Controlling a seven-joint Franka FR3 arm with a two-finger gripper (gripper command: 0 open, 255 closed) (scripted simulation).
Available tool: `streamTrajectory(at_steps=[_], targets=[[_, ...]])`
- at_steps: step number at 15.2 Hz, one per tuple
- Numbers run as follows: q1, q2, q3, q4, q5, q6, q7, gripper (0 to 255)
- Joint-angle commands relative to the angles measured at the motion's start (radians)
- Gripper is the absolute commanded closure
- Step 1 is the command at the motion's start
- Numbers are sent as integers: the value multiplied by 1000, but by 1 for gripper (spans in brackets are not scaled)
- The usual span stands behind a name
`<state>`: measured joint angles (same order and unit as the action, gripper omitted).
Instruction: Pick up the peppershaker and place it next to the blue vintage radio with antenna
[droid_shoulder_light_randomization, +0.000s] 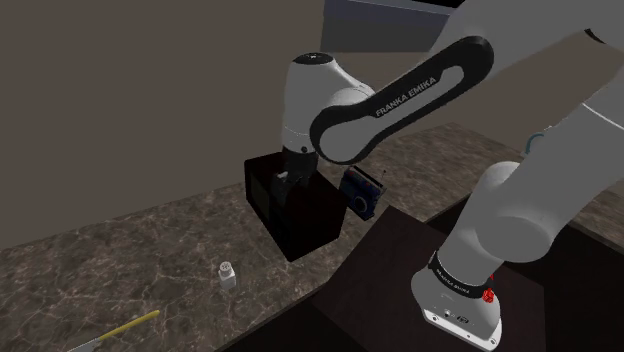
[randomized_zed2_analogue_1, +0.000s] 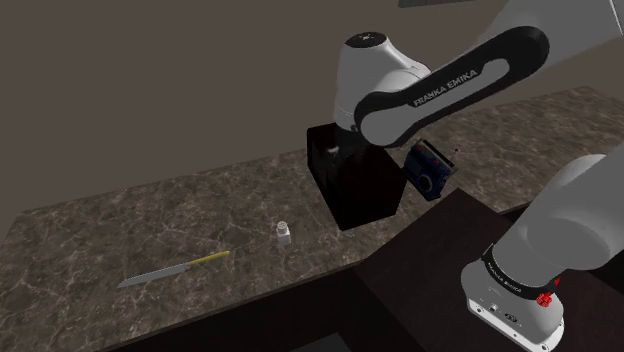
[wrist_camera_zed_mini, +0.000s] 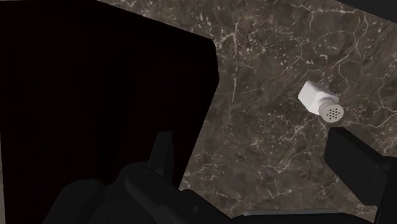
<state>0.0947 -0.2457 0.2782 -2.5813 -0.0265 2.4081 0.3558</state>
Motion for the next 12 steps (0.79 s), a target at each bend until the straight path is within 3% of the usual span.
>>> streamTrajectory(at_steps=[1, 7, 12], targets=[[-5, 90, 28, 28, -31, 58, 57, 0], [5, 345, 66, 138, -193, 179, 260, 0], [75, 555, 29, 270, -335, 233, 422, 0]])
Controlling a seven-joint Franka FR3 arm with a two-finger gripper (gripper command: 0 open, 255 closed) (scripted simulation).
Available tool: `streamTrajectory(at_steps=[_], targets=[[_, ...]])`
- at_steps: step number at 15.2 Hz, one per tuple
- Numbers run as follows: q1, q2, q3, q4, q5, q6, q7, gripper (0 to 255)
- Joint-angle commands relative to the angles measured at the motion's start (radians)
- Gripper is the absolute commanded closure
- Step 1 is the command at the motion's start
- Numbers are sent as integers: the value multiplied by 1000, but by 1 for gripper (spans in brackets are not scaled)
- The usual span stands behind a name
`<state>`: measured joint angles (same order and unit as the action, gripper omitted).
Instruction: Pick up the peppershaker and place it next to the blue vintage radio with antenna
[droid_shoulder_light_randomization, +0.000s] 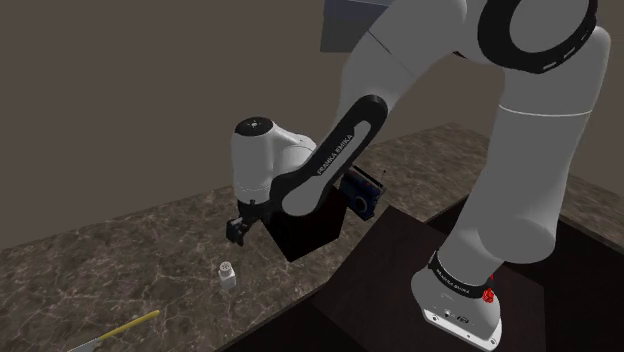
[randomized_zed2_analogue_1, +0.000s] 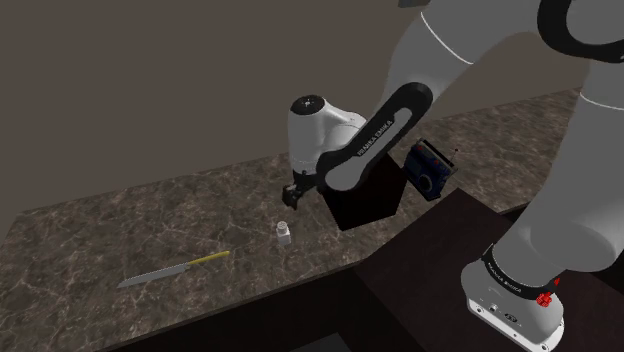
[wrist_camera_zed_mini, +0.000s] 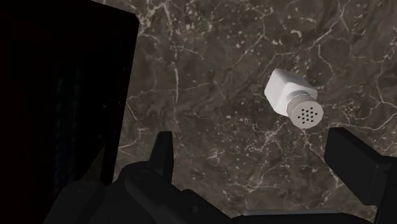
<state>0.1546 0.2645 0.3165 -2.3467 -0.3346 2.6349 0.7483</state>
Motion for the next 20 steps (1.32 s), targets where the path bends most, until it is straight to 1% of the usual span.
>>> streamTrajectory(at_steps=[1, 5, 9, 17, 20], targets=[[33, 85, -21, 65, -48, 13, 56, 0], [105, 242, -65, 194, -107, 32, 137, 0], [169, 396, -99, 342, -134, 36, 188, 0], [195, 494, -137, 391, -164, 88, 209, 0], [195, 494, -137, 391, -164, 88, 209, 0]])
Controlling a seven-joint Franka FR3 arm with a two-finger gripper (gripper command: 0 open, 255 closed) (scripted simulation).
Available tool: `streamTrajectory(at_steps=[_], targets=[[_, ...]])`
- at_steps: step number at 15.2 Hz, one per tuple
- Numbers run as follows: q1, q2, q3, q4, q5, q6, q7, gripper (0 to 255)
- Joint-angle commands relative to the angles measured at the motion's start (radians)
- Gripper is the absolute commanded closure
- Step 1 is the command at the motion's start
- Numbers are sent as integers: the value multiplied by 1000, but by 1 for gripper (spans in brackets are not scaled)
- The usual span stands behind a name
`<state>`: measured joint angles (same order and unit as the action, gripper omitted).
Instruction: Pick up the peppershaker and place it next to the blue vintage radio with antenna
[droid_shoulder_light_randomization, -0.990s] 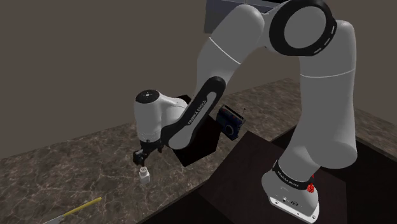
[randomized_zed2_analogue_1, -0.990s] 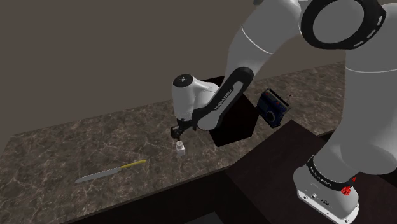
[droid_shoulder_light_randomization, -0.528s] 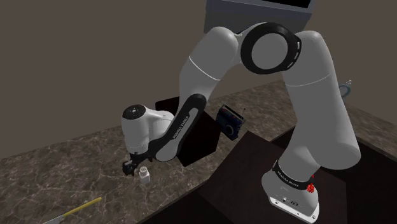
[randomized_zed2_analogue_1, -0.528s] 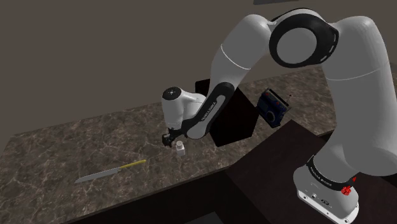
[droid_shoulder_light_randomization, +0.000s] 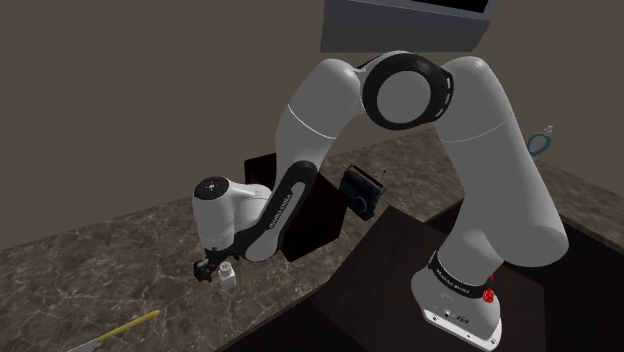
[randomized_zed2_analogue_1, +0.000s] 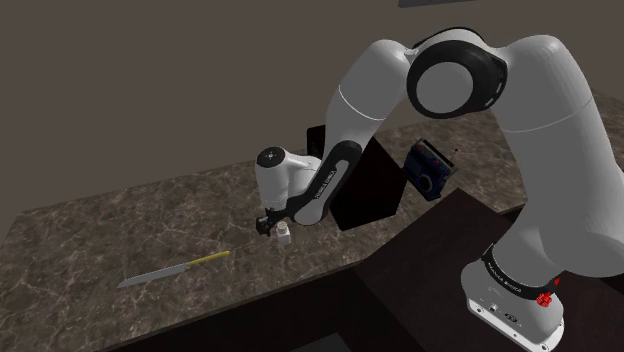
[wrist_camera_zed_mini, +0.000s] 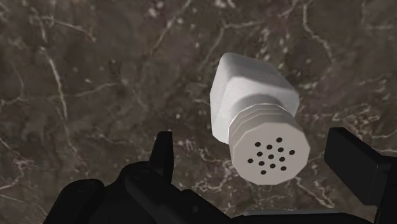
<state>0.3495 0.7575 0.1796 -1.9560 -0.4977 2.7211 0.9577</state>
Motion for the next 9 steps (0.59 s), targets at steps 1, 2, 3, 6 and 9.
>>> streamTrajectory(at_steps=[1, 2, 3, 6, 9], targets=[[0, 1, -1, 0, -1, 1, 0, 0], [0, 1, -1, 0, -1, 1, 0, 0], [0, 1, -1, 0, -1, 1, 0, 0], [0, 1, -1, 0, -1, 1, 0, 255], [0, 1, -1, 0, -1, 1, 0, 255]])
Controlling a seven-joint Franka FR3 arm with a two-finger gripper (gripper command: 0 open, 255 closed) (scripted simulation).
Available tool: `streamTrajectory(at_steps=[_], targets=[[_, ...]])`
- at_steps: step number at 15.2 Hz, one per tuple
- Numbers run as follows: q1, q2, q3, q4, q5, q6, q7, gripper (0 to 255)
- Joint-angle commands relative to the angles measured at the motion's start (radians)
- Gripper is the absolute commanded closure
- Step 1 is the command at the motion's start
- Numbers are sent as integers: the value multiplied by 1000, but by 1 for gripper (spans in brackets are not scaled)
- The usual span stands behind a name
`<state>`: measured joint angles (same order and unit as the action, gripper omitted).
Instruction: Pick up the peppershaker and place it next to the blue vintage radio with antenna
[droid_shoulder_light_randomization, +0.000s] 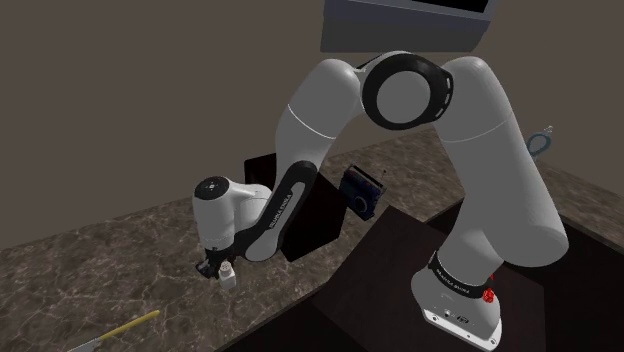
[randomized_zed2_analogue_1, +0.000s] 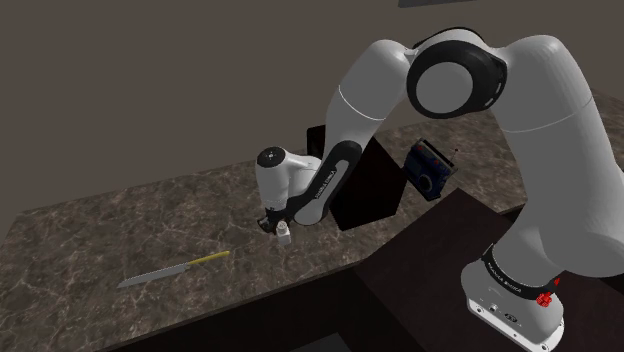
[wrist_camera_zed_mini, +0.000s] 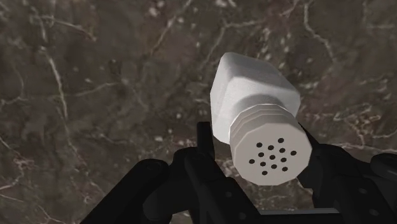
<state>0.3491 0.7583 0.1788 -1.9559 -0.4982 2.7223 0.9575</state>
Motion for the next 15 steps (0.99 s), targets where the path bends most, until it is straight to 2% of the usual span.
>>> streamTrajectory(at_steps=[1, 6, 15], targets=[[0, 0, 0, 0, 0, 0, 0, 255], [0, 0, 0, 0, 0, 0, 0, 255], [-36, -111, 47, -47, 38, -67, -34, 255]])
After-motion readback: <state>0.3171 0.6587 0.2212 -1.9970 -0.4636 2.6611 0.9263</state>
